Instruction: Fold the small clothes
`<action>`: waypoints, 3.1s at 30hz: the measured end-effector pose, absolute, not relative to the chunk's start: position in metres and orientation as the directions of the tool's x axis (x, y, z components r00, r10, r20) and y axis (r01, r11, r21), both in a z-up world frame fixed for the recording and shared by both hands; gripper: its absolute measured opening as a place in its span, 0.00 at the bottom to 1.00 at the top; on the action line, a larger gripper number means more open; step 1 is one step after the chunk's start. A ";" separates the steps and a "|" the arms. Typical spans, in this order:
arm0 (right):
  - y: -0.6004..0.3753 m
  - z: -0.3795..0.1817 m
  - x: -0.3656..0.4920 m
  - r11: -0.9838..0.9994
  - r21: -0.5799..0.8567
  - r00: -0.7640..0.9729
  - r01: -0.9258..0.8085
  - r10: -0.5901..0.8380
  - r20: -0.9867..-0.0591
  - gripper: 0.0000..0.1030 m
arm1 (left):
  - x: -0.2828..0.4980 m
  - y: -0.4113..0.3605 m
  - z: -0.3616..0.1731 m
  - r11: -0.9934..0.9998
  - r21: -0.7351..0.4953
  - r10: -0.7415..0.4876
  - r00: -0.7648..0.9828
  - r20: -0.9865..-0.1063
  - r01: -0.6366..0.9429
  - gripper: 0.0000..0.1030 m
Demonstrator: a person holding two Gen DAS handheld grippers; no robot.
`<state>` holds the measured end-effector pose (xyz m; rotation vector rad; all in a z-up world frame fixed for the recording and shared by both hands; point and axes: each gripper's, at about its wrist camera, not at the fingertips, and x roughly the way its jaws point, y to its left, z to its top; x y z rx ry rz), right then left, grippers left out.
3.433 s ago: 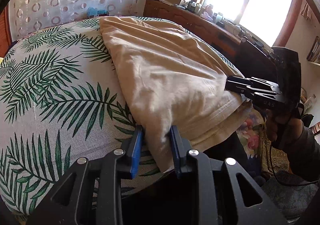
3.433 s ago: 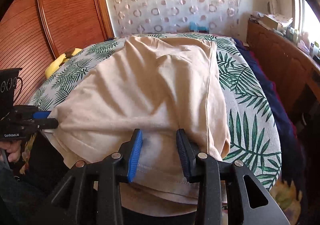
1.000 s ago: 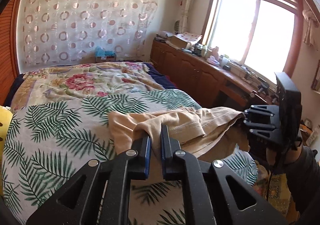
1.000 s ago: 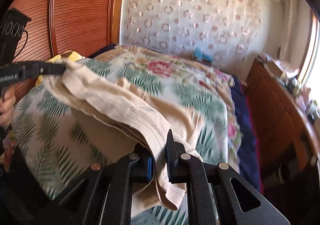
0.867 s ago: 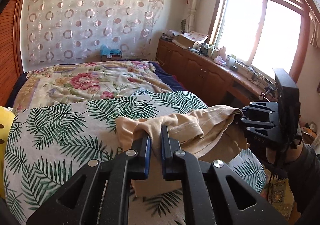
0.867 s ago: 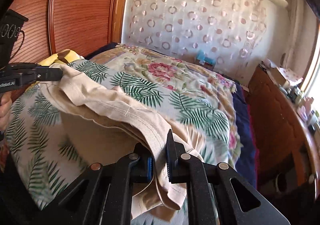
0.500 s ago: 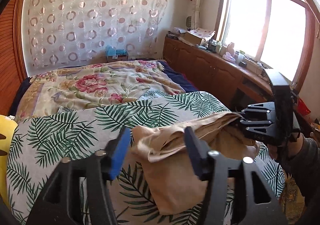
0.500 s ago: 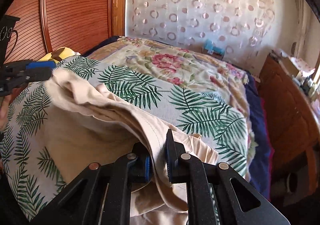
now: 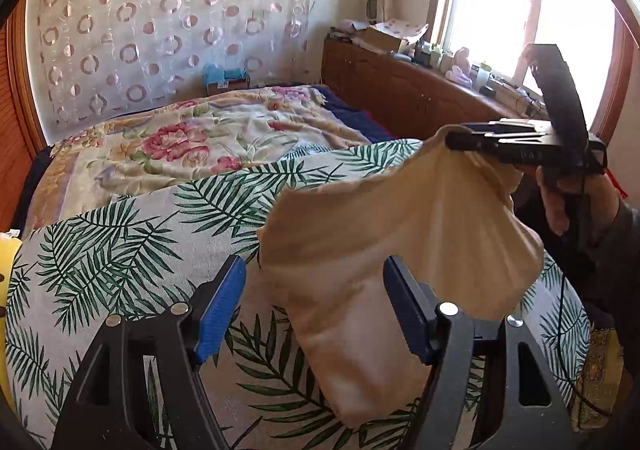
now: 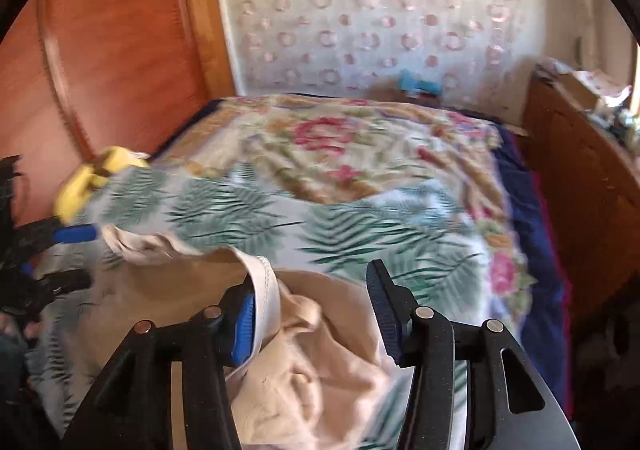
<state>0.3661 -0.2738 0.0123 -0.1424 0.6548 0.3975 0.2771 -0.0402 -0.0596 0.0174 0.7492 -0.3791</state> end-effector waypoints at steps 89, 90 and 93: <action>0.080 0.027 0.449 0.554 -0.151 0.510 -0.819 0.581 -0.634 0.16 | 0.197 0.235 -0.058 0.913 -0.403 -0.153 0.866 -0.477 -0.061 0.14; 0.094 0.023 0.456 0.556 -0.160 0.516 -0.816 0.574 -0.636 0.16 | 0.197 0.240 -0.062 0.909 -0.410 -0.147 0.866 -0.479 -0.073 0.14; 0.121 0.015 0.472 0.550 -0.179 0.520 -0.816 0.563 -0.642 0.16 | 0.191 0.253 -0.071 0.899 -0.427 -0.138 0.864 -0.484 -0.095 0.14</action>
